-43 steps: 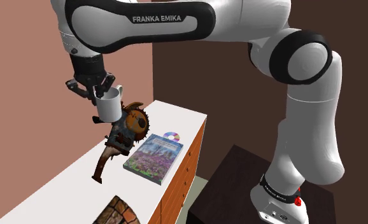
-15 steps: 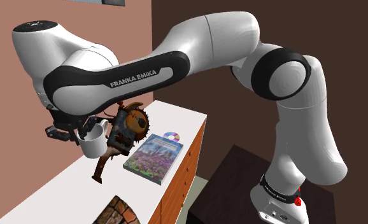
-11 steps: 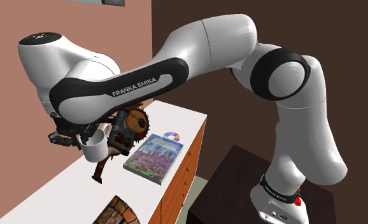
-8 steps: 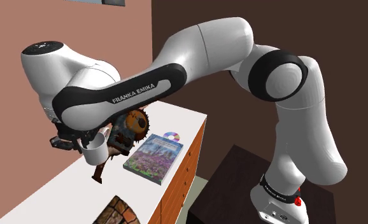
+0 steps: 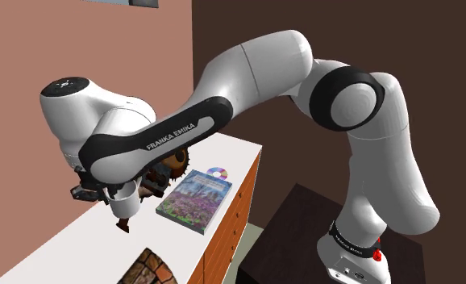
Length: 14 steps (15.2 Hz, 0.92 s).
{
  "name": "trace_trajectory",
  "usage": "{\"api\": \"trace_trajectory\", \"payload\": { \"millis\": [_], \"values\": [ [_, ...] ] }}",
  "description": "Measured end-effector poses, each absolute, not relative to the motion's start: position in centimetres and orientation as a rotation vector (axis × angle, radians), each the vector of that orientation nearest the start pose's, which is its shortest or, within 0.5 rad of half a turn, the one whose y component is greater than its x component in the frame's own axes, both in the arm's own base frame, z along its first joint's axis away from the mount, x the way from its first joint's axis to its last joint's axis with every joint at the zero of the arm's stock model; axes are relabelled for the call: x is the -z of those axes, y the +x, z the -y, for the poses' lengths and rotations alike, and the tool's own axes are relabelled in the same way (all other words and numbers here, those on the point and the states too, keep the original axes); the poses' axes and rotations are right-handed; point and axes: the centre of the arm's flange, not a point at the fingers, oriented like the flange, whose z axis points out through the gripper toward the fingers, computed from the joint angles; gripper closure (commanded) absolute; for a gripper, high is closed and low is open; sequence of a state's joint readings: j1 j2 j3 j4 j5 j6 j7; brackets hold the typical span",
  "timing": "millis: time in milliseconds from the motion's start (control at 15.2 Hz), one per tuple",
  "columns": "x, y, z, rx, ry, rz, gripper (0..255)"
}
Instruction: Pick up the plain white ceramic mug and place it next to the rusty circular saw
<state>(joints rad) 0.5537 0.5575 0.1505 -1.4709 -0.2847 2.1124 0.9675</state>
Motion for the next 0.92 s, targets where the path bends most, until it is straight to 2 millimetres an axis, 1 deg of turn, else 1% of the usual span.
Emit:
{"api": "trace_trajectory", "payload": {
  "millis": [924],
  "values": [
    [-29.2, 56.6, -43.9, 0.301, -3.165, -0.243, 255]
  ]
}}
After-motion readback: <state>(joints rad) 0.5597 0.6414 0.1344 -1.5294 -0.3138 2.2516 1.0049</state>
